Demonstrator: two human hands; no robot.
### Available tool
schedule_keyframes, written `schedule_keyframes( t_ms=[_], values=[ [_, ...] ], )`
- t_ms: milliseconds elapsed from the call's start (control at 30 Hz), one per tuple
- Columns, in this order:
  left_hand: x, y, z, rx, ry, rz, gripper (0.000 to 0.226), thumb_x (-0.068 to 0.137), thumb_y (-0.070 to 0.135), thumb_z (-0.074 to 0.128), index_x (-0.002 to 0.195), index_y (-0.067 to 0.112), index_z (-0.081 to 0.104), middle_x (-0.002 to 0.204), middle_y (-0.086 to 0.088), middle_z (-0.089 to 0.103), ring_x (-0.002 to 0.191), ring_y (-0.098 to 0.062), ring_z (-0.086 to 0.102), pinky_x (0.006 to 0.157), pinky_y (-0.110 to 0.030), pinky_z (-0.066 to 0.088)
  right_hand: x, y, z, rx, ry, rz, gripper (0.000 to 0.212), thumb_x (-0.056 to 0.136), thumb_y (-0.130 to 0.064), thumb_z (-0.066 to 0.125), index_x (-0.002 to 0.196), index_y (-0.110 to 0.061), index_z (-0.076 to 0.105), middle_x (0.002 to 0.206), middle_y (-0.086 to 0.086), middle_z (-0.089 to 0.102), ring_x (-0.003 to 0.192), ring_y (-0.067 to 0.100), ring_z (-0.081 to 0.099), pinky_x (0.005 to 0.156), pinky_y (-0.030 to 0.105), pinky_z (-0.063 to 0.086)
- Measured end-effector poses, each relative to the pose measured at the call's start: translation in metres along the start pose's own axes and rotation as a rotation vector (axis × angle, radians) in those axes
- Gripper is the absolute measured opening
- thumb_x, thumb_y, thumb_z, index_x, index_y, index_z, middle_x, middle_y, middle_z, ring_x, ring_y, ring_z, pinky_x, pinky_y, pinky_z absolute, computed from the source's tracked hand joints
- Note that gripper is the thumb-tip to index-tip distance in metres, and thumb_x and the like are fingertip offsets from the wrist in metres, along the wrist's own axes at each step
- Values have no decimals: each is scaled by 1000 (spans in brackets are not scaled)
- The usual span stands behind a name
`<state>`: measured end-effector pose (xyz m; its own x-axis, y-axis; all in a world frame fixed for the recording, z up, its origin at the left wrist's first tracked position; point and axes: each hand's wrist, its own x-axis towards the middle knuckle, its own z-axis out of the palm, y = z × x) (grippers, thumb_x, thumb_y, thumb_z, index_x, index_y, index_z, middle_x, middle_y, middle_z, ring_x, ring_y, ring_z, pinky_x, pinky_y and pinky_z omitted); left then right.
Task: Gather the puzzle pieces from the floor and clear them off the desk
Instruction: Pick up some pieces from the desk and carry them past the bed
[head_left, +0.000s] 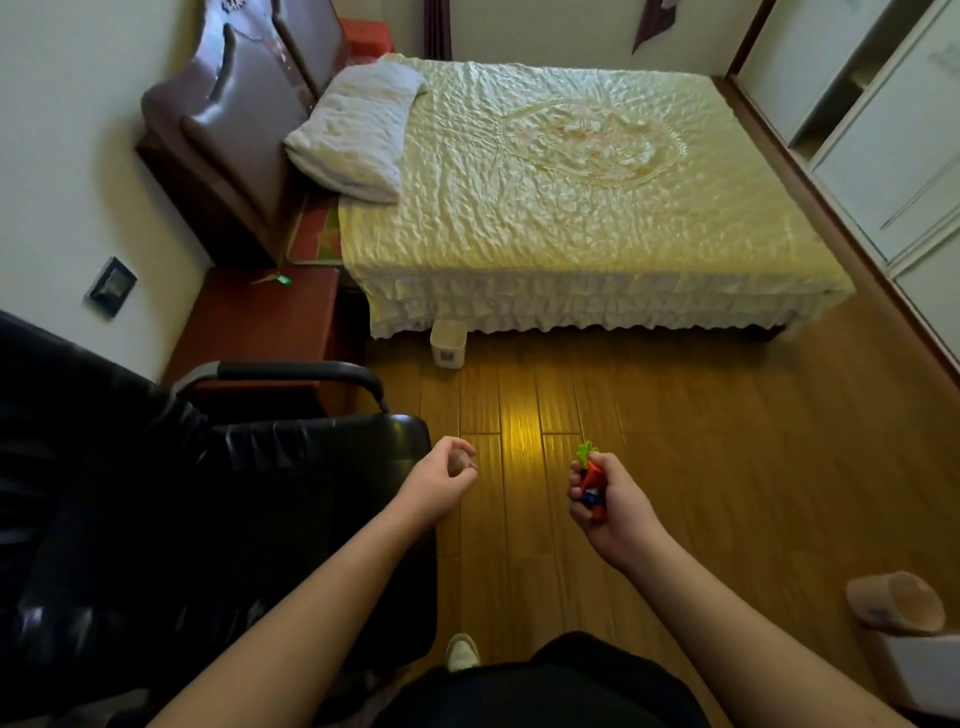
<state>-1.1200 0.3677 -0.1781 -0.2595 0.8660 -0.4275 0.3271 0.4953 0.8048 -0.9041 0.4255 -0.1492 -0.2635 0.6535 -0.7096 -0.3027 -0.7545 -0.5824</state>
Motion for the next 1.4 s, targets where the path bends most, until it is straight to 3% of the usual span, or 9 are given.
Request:
schedule_keyframes(
  t_ms=[233, 500, 667, 833, 967, 1133, 1400],
  values=[
    [62, 16, -9, -14, 24, -26, 14, 93, 24, 59, 105, 30, 56, 105, 9, 57, 91, -3, 56, 64, -15, 46, 56, -49, 26, 6, -53, 17, 28, 98, -30, 47, 94, -5, 58, 73, 5, 58, 59, 13, 52, 40, 19, 38],
    [162, 51, -11, 3, 92, -114, 18, 95, 23, 55, 112, 27, 55, 105, 9, 54, 85, -6, 59, 60, -16, 46, 158, -123, 41, -14, -80, 81, 28, 98, -31, 47, 97, -5, 58, 76, 5, 58, 60, 13, 53, 41, 19, 39],
    [224, 89, -16, 12, 97, -194, 17, 95, 27, 55, 112, 30, 56, 108, 7, 60, 87, -12, 65, 71, -27, 58, 211, -192, 55, -28, -84, 99, 28, 98, -29, 47, 97, -4, 58, 75, 6, 58, 61, 13, 53, 40, 19, 39],
    [281, 124, -18, 1, 157, -214, 16, 96, 29, 52, 111, 30, 55, 104, 5, 61, 83, -16, 65, 68, -26, 58, 258, -250, 72, -33, -115, 89, 27, 98, -29, 48, 95, -5, 58, 74, 6, 59, 61, 13, 53, 41, 19, 38],
    [311, 139, -22, 9, 157, -212, 16, 93, 26, 58, 109, 28, 56, 110, 2, 58, 87, -14, 63, 59, -18, 51, 287, -270, 84, -15, -117, 121, 26, 97, -30, 49, 95, -5, 58, 73, 5, 59, 60, 12, 54, 40, 18, 38],
    [358, 142, -43, 42, 216, -204, 23, 90, 26, 62, 111, 31, 54, 117, 3, 48, 92, -11, 55, 62, -16, 48, 329, -282, 114, -34, -101, 154, 26, 96, -29, 50, 96, -4, 59, 74, 5, 59, 61, 12, 54, 40, 19, 38],
    [457, 127, -92, -102, 194, -224, 34, 89, 17, 61, 116, 33, 49, 125, -1, 49, 96, -11, 56, 63, -16, 47, 410, -297, 189, -93, -73, 151, 25, 97, -27, 49, 96, -4, 59, 73, 5, 60, 58, 12, 51, 38, 19, 35]
  ],
)
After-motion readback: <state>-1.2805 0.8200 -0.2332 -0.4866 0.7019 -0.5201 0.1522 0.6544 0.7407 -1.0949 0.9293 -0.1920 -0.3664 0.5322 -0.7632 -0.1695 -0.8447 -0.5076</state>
